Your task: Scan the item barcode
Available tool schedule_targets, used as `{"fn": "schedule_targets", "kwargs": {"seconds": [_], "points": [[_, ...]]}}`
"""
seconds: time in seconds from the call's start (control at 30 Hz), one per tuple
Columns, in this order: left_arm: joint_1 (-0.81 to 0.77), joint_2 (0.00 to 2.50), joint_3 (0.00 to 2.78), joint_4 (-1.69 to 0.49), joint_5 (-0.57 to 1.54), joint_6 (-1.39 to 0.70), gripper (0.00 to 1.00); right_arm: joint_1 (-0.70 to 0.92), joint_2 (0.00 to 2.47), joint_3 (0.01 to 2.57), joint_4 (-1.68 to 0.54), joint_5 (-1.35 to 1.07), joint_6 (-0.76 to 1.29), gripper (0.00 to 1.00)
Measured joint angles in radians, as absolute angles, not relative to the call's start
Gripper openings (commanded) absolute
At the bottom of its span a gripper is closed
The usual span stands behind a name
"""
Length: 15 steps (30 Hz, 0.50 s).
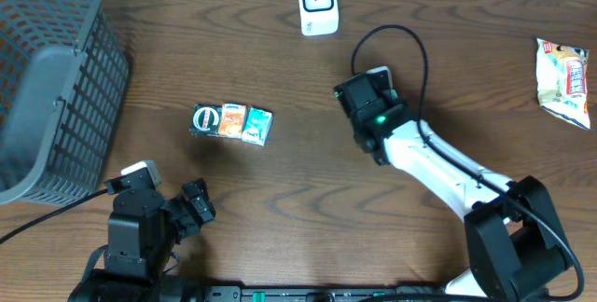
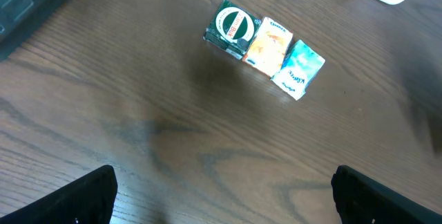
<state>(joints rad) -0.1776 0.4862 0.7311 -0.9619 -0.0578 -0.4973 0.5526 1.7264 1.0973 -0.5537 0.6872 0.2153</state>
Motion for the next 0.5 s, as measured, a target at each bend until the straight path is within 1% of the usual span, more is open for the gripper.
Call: {"fn": "schedule_targets", "kwargs": {"seconds": [0.13,0.27,0.33,0.37,0.43,0.47,0.5], "points": [[-0.178,0.486,0.731,-0.962,-0.058,-0.497,0.98,0.607,1.726,1.097,-0.567,0.782,0.207,0.01],[-0.178,0.486,0.731,-0.962,-0.058,-0.497,0.98,0.625,1.744,1.097,-0.583,0.821,0.200,0.01],[-0.178,0.486,0.731,-0.962,-0.058,-0.497,0.98,0.625,1.778,1.098,-0.585,0.830,0.200,0.02],[-0.178,0.486,0.731,-0.962,-0.058,-0.497,0.98,0.625,1.797,1.098,-0.588,0.830,0.200,0.05],[-0.178,0.486,0.731,-0.962,-0.058,-0.497,0.97,0.628,1.838,1.098,-0.602,0.817,0.201,0.18],[-0.178,0.486,0.731,-0.962,-0.058,-0.497,0.98,0.633,1.854,1.097,-0.609,0.798,0.202,0.29],[-0.178,0.486,0.731,-0.962,-0.058,-0.497,0.98,0.640,1.863,1.097,-0.614,0.780,0.195,0.49]]}}
